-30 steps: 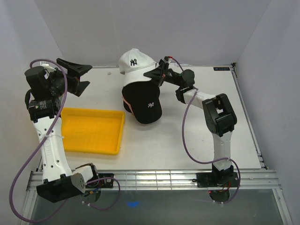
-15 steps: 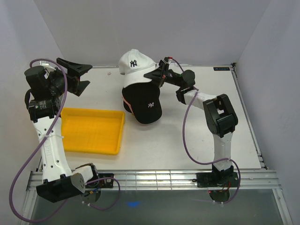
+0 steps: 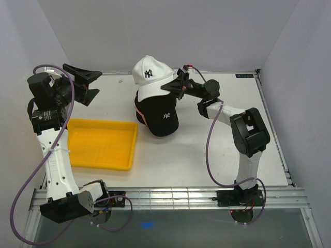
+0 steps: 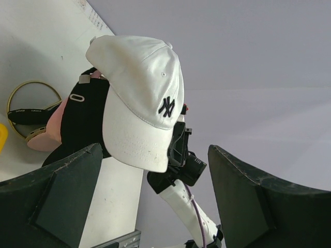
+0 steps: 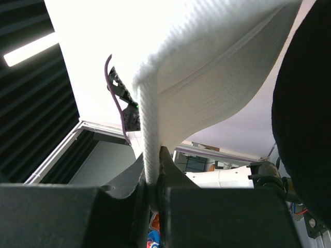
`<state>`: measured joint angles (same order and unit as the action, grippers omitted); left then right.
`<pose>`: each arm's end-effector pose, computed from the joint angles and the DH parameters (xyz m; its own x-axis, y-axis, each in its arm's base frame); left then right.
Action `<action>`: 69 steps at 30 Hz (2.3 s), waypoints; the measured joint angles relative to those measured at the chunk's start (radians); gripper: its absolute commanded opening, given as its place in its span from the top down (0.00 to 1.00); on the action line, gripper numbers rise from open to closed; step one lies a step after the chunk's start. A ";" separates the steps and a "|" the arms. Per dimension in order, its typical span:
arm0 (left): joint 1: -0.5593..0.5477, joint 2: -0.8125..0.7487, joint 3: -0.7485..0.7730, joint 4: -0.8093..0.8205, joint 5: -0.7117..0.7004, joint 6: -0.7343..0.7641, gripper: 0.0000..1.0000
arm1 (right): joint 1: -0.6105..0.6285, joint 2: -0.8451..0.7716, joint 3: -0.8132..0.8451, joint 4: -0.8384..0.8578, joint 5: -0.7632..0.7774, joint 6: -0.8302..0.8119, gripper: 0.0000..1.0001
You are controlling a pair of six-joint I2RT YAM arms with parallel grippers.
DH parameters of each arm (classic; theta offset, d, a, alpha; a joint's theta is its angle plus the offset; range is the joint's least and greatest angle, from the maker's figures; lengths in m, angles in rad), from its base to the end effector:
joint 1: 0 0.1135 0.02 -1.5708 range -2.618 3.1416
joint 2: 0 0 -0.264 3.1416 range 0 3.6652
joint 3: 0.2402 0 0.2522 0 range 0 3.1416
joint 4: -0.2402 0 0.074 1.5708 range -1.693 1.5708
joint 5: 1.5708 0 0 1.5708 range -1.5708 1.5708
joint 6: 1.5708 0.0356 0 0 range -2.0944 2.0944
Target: Stack the hats
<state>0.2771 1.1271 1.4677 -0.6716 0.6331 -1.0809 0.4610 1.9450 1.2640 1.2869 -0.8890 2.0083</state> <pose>0.2122 0.0385 0.4569 -0.4274 -0.8611 -0.2753 -0.1264 0.3585 -0.9250 0.3673 0.2133 0.3065 -0.9878 0.1467 -0.0523 -0.1011 -0.3483 0.9319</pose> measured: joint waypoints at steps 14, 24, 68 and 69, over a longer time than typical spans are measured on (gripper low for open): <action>-0.005 0.000 0.000 0.000 0.000 0.000 0.07 | 0.006 -0.019 0.003 -0.005 -0.005 0.000 0.92; -0.007 0.000 0.000 0.000 0.001 0.000 0.07 | 0.012 -0.147 -0.170 0.002 -0.011 -0.001 0.92; -0.288 0.286 0.061 -0.002 -0.154 0.269 0.11 | -0.017 -0.223 -0.451 0.022 -0.032 -0.003 0.73; -0.301 0.315 0.101 -0.018 -0.164 0.298 0.11 | -0.018 -0.229 -0.451 0.022 -0.037 -0.004 0.72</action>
<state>-0.0242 1.4418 1.5684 -0.6891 0.4694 -0.7830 0.4431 1.7161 0.8127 1.3087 -0.9260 2.0045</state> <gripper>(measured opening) 0.891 0.269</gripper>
